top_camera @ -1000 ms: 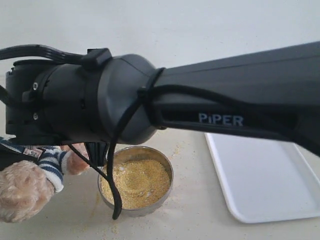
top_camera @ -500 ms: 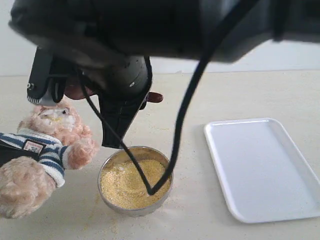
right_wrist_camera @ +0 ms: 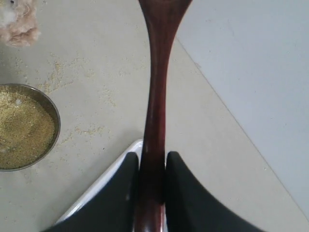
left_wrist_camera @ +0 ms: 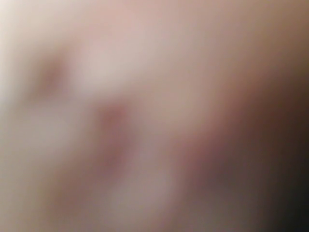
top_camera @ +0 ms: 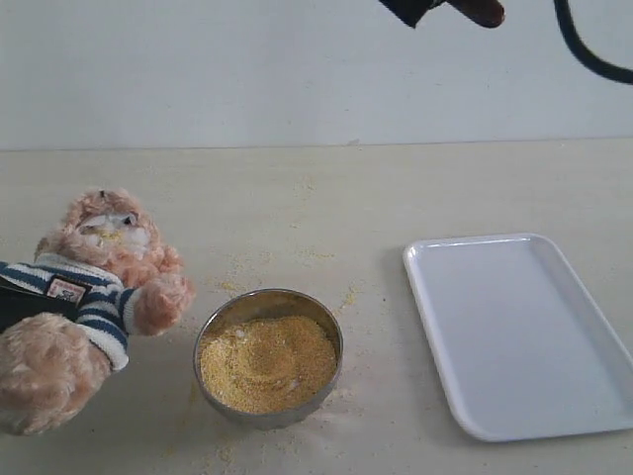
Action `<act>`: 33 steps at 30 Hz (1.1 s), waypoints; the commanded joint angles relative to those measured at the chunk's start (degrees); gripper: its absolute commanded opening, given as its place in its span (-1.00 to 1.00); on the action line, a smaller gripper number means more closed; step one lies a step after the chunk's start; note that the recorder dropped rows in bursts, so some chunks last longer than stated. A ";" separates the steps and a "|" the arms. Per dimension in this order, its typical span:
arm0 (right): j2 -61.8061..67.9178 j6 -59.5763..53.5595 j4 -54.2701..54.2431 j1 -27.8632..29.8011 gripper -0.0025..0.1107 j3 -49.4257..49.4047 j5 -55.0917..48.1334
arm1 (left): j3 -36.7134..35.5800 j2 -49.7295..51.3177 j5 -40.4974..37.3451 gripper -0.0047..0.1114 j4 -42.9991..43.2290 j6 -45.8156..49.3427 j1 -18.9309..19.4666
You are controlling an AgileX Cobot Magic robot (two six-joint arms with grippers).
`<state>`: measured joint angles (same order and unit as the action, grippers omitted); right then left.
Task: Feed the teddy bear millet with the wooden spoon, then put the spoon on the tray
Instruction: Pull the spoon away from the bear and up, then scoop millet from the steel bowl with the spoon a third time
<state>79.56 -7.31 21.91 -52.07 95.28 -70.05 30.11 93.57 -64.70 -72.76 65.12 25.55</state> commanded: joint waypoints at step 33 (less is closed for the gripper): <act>29.69 -18.32 9.13 -10.48 -0.96 -14.56 0.09 | 0.19 -0.05 -1.53 -0.83 -4.66 5.23 0.12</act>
<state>109.13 -25.08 31.06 -62.83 80.40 -69.80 30.11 93.57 -64.83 -76.90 70.00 25.55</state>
